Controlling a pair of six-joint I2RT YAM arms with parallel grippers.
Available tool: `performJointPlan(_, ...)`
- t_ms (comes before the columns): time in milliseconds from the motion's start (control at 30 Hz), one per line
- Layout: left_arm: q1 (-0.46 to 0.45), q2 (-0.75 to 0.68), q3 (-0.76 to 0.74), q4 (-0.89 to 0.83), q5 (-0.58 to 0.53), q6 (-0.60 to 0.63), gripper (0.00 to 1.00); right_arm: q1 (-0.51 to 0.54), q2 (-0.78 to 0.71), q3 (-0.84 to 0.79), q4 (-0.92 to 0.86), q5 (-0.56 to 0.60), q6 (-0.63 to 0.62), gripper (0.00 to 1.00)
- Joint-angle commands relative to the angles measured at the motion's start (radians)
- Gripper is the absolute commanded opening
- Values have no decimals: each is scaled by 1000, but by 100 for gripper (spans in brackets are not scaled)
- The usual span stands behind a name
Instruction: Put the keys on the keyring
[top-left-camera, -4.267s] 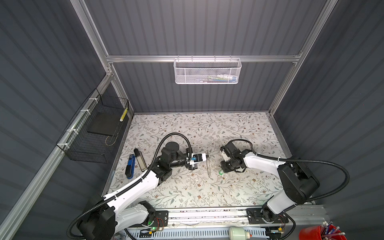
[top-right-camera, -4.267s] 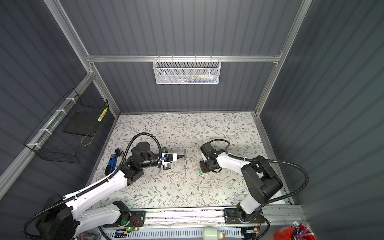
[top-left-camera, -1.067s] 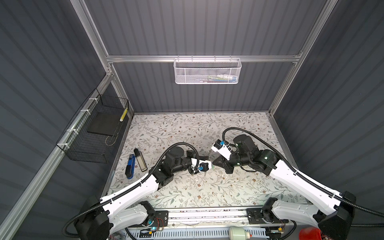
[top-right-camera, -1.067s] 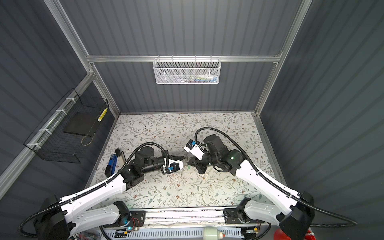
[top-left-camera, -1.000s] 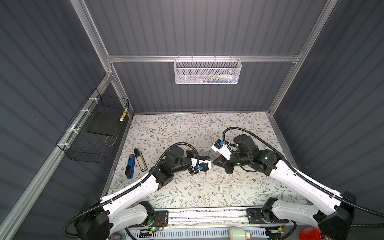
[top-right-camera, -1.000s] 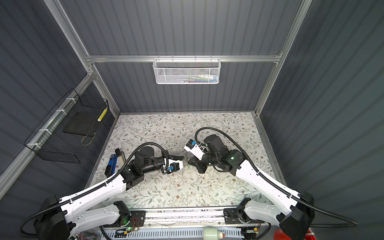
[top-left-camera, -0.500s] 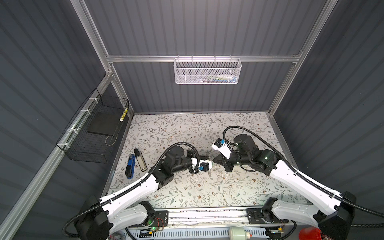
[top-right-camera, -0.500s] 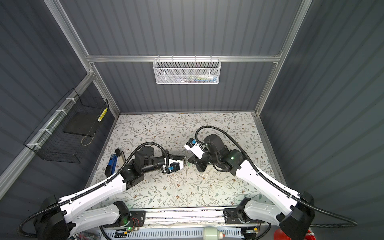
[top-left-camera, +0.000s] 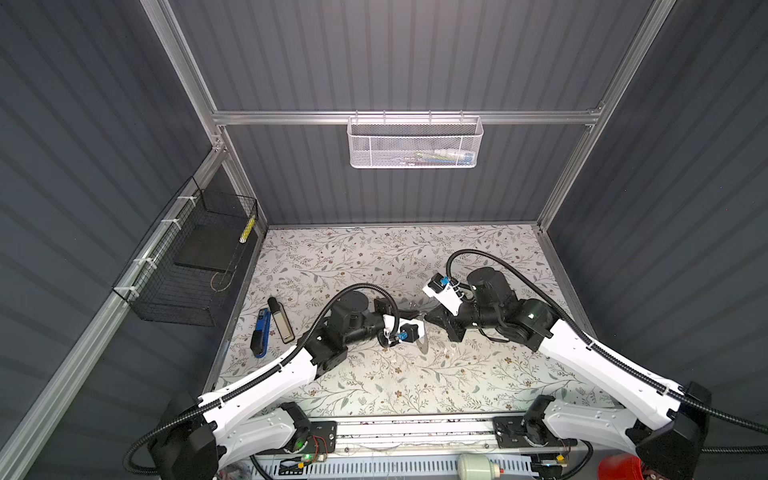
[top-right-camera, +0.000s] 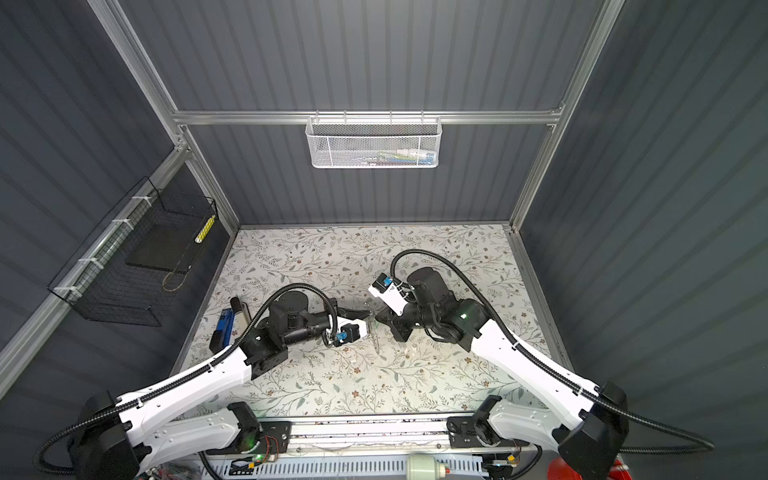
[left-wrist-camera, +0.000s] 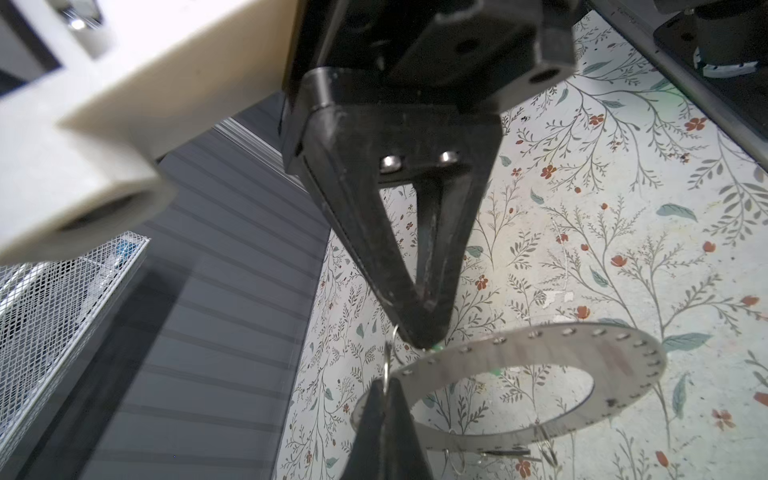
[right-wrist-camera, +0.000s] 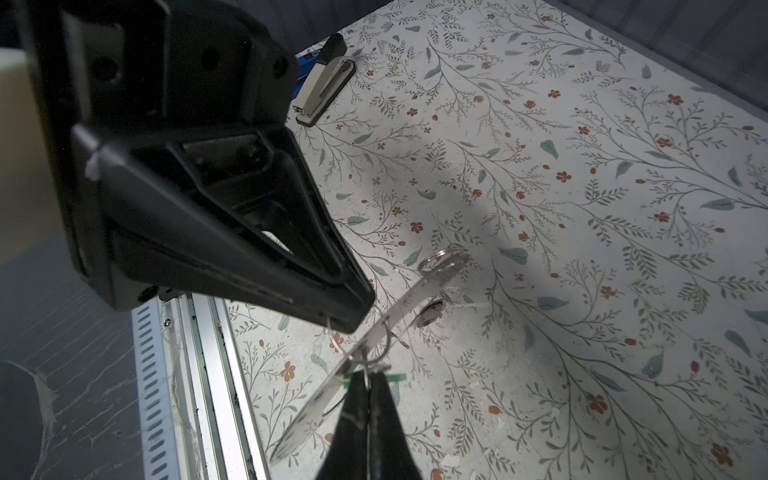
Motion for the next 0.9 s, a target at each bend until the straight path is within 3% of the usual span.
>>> performJointPlan(0,-11,-2,38,-10,14,11,0,1,-8,-2,39,16,15,0)
performJointPlan(500,-17,14,53,-21,-60,-11,0,4,-13,-30,81,-43,26,0)
performJointPlan(867,-21,0,42,-20,-54,9,0,0,-1,-15,32,18,55,0)
